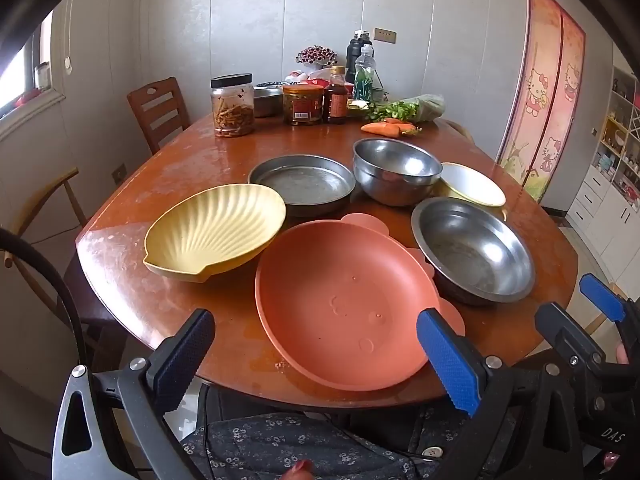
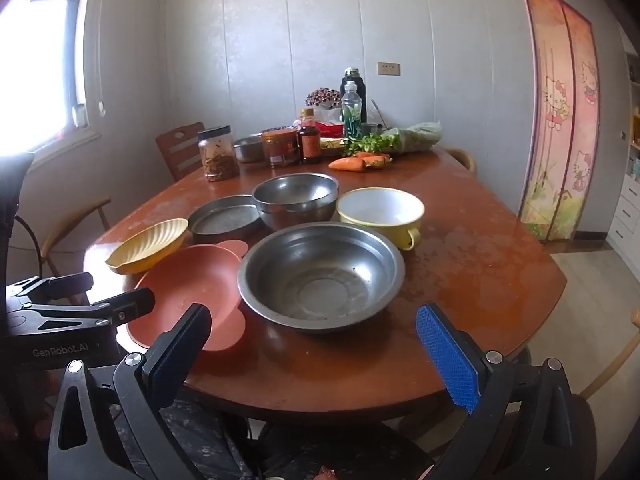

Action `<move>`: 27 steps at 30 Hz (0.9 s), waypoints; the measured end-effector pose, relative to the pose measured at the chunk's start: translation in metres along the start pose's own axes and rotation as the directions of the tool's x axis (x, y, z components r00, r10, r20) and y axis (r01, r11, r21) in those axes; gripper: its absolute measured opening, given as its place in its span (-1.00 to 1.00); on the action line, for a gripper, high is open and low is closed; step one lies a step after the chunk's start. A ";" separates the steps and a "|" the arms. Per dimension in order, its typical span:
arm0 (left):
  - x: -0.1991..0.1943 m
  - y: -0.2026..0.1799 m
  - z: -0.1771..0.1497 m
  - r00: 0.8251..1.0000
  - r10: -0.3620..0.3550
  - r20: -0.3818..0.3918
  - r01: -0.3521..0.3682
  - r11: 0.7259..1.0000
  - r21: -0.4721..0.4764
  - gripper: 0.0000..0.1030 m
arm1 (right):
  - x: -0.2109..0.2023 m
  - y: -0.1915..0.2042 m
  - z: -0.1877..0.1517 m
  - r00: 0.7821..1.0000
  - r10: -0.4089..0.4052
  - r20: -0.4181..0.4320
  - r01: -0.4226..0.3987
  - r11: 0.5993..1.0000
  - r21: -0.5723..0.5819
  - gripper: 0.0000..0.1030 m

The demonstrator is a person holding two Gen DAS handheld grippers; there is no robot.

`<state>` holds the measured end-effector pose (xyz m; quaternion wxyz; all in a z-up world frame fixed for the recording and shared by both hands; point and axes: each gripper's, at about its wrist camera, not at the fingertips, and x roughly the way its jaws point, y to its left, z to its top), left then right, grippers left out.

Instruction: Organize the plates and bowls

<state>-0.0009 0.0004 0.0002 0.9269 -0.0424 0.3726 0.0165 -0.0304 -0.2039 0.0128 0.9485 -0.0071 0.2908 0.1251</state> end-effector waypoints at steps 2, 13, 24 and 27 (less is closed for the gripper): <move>-0.002 -0.001 -0.001 1.000 0.014 0.007 -0.014 1.000 0.002 0.97 | -0.001 0.001 -0.001 1.000 -0.008 -0.007 0.008 1.000 -0.003 0.99; -0.001 0.000 -0.001 1.000 0.021 -0.002 -0.021 1.000 0.004 0.97 | 0.004 0.005 -0.002 1.000 0.018 -0.012 -0.018 1.000 -0.011 0.99; -0.002 0.000 -0.002 1.000 0.019 -0.001 -0.019 1.000 0.004 0.97 | 0.005 0.003 -0.003 0.999 0.034 -0.022 -0.034 0.999 0.008 0.99; -0.003 0.000 -0.002 1.000 0.019 0.000 -0.019 1.000 0.003 0.97 | 0.006 0.003 -0.003 0.999 0.037 -0.026 -0.036 0.999 0.015 0.99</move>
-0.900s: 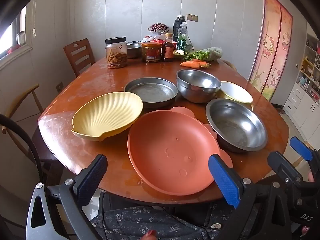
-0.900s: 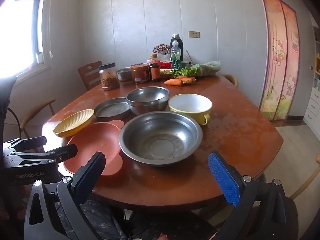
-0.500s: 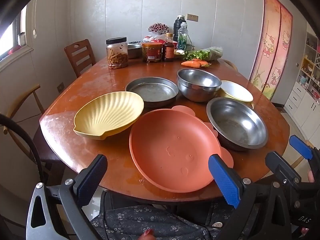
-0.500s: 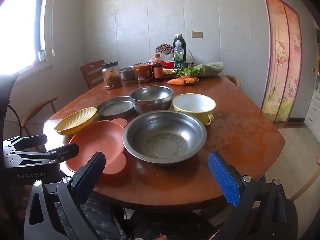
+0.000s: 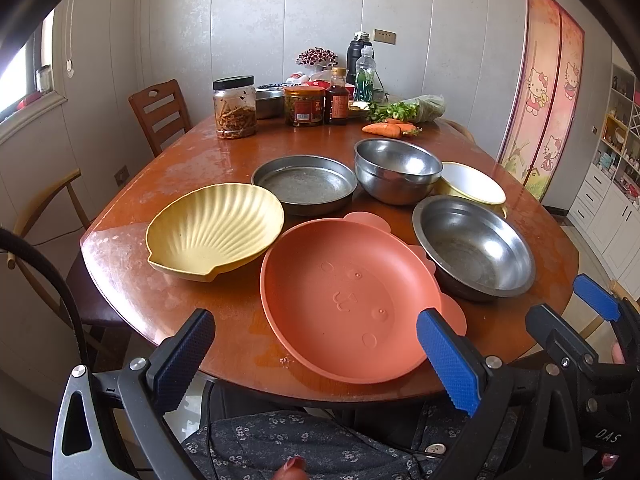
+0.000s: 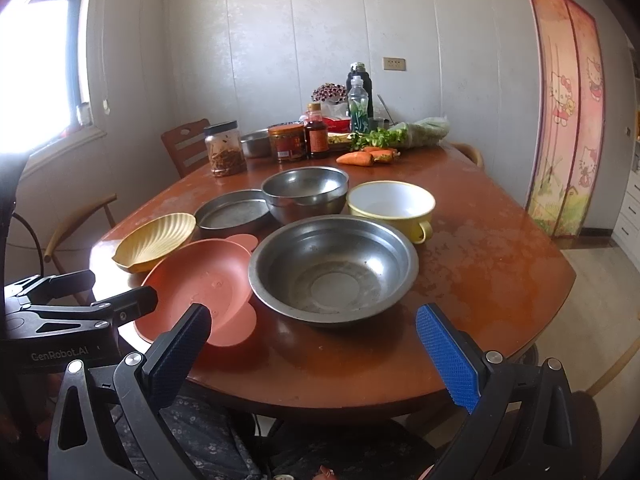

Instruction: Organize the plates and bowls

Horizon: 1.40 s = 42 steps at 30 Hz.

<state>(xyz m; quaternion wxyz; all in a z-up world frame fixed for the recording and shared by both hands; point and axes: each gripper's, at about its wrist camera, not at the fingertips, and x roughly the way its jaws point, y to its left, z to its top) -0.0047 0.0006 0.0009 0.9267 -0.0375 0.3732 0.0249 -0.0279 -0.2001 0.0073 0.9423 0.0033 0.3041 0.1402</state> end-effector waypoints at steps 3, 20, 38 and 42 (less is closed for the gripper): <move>-0.001 0.000 0.000 1.000 0.002 -0.002 -0.002 1.000 0.004 0.97 | 0.001 0.000 -0.001 1.000 0.003 -0.003 -0.003 1.000 -0.004 0.99; 0.001 0.001 0.000 1.000 0.004 0.000 -0.004 1.000 0.002 0.97 | 0.000 0.002 0.000 1.000 0.006 -0.003 -0.006 1.000 -0.007 0.99; 0.001 0.001 -0.001 1.000 0.006 -0.003 -0.006 1.000 0.004 0.97 | 0.001 0.004 -0.002 1.000 0.015 -0.016 -0.016 1.000 -0.005 0.99; 0.001 0.001 -0.001 1.000 0.006 -0.003 -0.006 1.000 0.004 0.97 | 0.002 0.004 -0.001 1.000 0.015 -0.016 -0.015 1.000 -0.004 0.99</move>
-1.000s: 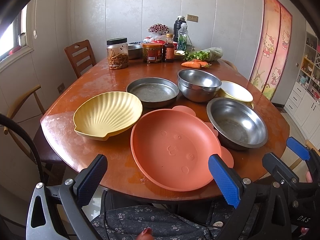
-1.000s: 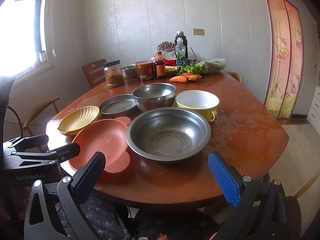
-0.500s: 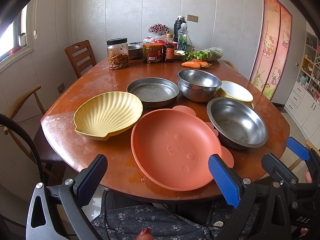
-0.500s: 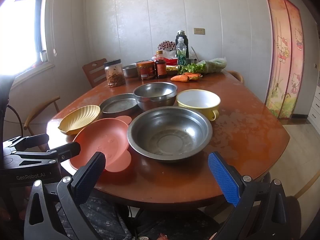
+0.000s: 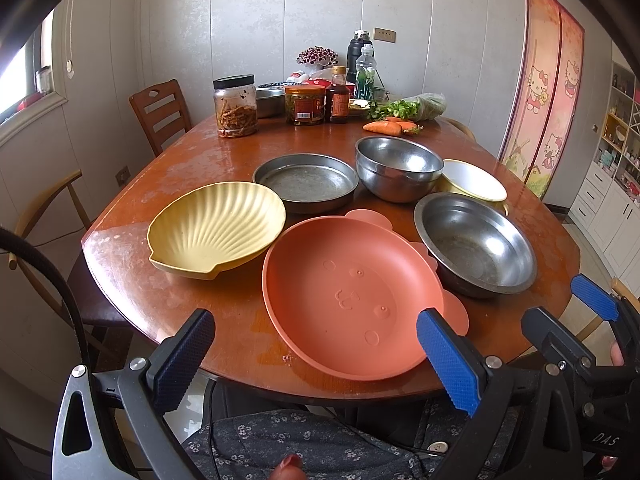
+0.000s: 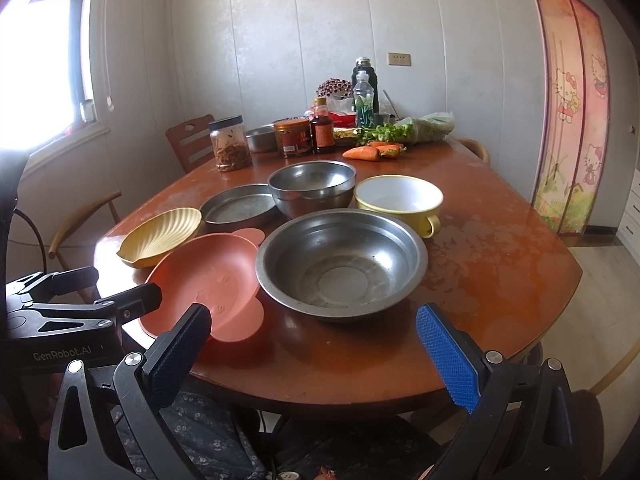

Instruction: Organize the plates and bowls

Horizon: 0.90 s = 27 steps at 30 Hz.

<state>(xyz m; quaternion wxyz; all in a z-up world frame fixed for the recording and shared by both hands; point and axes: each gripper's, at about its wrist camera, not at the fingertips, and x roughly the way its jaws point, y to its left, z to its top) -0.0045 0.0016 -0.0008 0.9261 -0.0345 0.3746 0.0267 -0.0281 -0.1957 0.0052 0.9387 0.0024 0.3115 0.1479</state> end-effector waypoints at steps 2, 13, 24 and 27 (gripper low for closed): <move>0.000 0.000 0.000 1.000 0.000 0.000 0.000 1.000 0.000 0.97 | 0.000 0.000 0.000 1.000 0.001 0.001 -0.001 1.000 0.001 0.99; 0.002 0.003 0.000 1.000 0.001 -0.004 -0.001 1.000 -0.001 0.97 | 0.001 0.000 0.002 1.000 0.004 0.000 -0.004 1.000 0.004 0.99; 0.006 0.021 0.002 1.000 0.018 -0.013 -0.019 0.999 -0.030 0.97 | 0.011 0.013 0.014 0.999 0.040 0.002 -0.040 0.999 -0.008 0.99; 0.009 0.029 0.002 1.000 0.023 -0.018 -0.024 0.999 -0.046 0.97 | 0.016 0.018 0.020 0.998 0.055 0.006 -0.055 0.998 -0.016 0.99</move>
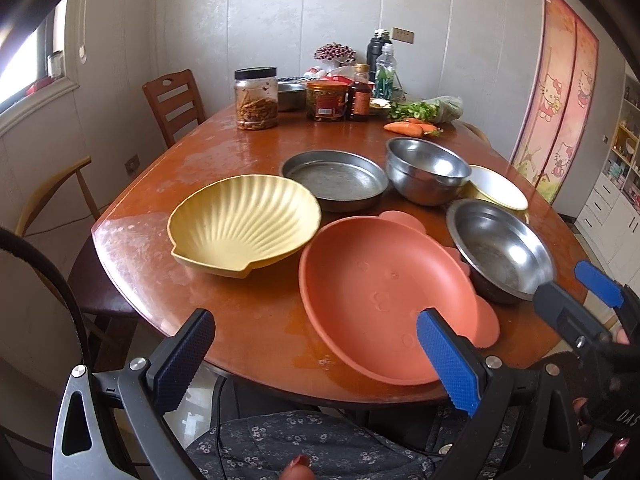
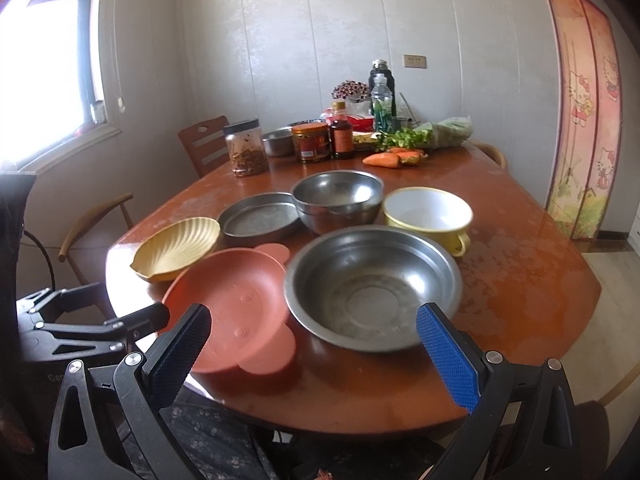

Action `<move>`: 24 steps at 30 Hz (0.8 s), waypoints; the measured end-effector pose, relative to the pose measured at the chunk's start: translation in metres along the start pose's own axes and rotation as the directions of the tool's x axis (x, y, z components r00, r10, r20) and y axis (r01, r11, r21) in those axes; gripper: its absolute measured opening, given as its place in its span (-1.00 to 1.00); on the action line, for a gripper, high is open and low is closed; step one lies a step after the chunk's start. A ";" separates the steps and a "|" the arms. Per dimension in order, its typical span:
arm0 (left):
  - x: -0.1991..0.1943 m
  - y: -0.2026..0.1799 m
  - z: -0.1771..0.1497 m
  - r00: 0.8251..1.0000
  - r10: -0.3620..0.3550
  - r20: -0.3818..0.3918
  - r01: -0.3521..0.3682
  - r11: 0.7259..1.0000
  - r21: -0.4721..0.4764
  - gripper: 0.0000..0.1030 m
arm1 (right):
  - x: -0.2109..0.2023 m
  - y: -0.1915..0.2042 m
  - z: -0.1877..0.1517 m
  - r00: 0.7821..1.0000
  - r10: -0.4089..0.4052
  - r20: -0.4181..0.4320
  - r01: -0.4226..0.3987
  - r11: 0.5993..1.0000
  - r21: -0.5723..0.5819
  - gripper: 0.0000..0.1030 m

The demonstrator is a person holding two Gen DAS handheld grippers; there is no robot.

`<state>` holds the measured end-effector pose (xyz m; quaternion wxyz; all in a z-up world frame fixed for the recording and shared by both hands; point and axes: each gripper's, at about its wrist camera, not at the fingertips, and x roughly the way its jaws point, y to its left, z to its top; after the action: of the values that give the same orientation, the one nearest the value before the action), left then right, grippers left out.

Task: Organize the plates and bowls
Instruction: 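Move the left tool to the yellow shell bowl and grasp its rim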

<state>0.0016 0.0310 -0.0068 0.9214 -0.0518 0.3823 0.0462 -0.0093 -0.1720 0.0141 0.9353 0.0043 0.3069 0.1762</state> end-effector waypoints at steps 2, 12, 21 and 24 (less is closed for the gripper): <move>0.001 0.007 0.000 1.000 0.009 0.001 -0.009 1.000 -0.011 0.97 | 0.003 0.005 0.006 1.000 0.011 0.005 -0.011 1.000 -0.011 0.99; 0.008 0.069 0.010 0.998 0.058 0.009 -0.056 0.991 -0.119 0.97 | 0.031 0.042 0.039 0.995 0.095 0.003 -0.094 0.993 -0.074 0.99; 0.028 0.122 0.031 0.996 0.081 -0.024 -0.084 0.983 -0.160 0.97 | 0.074 0.078 0.064 0.984 0.161 -0.078 -0.168 0.981 -0.099 1.00; 0.040 0.124 0.042 0.996 0.083 -0.042 -0.088 0.988 -0.126 0.97 | 0.094 0.087 0.068 0.973 0.189 -0.134 -0.201 0.976 -0.081 1.00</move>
<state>0.0435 0.1612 -0.0136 0.9063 -0.0950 0.3972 0.1091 0.0715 -0.0528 0.0256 0.8914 -0.0209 0.3546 0.2816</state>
